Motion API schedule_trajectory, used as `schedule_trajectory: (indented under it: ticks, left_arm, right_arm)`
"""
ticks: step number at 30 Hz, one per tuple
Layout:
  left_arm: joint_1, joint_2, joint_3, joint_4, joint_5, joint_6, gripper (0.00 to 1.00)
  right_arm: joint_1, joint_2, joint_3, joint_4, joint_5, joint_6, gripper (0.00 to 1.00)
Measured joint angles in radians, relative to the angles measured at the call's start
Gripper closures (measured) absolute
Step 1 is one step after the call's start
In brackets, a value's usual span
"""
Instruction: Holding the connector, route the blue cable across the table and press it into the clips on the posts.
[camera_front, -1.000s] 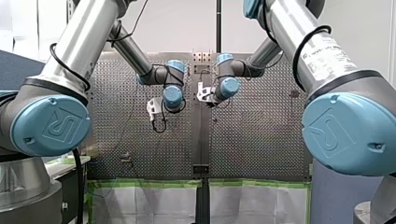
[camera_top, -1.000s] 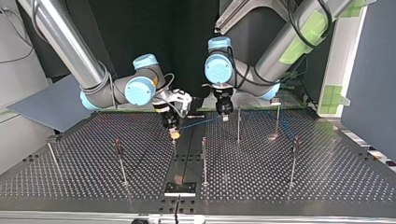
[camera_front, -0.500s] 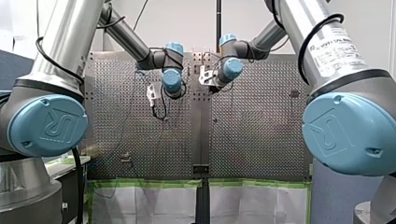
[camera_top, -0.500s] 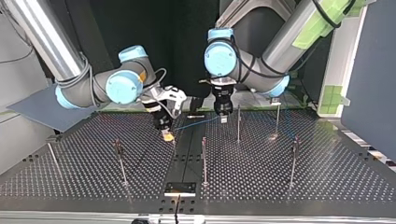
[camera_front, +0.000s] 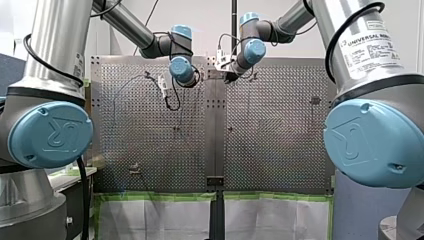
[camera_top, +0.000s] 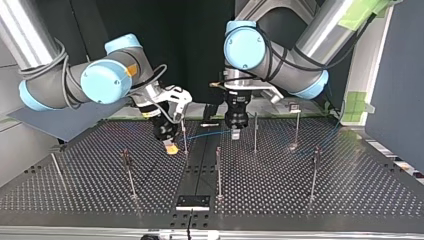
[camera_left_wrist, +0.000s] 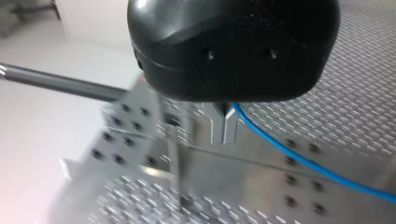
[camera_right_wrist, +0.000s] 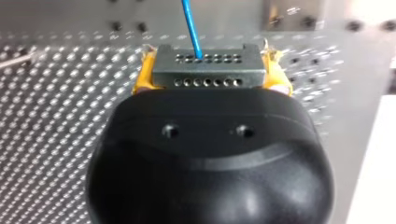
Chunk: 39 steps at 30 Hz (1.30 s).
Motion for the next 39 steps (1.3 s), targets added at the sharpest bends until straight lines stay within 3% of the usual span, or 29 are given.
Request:
schedule_trajectory:
  ticks: [7, 21, 33, 39]
  left_arm:
    - [0.011, 0.035, 0.024, 0.000, 0.047, -0.012, 1.00]
    - [0.039, -0.050, 0.056, 0.030, 0.077, -0.017, 1.00]
    - [0.054, -0.052, 0.075, 0.021, 0.072, -0.014, 1.00]
    - [0.068, -0.052, 0.079, 0.050, 0.096, -0.018, 1.00]
  right_arm:
    - [0.000, -0.031, 0.000, 0.004, -0.036, 0.001, 1.00]
    - [-0.018, 0.017, -0.015, -0.003, -0.077, 0.003, 1.00]
    - [-0.019, 0.019, -0.048, -0.003, -0.087, 0.005, 1.00]
    - [-0.021, 0.024, -0.055, -0.006, -0.094, 0.005, 1.00]
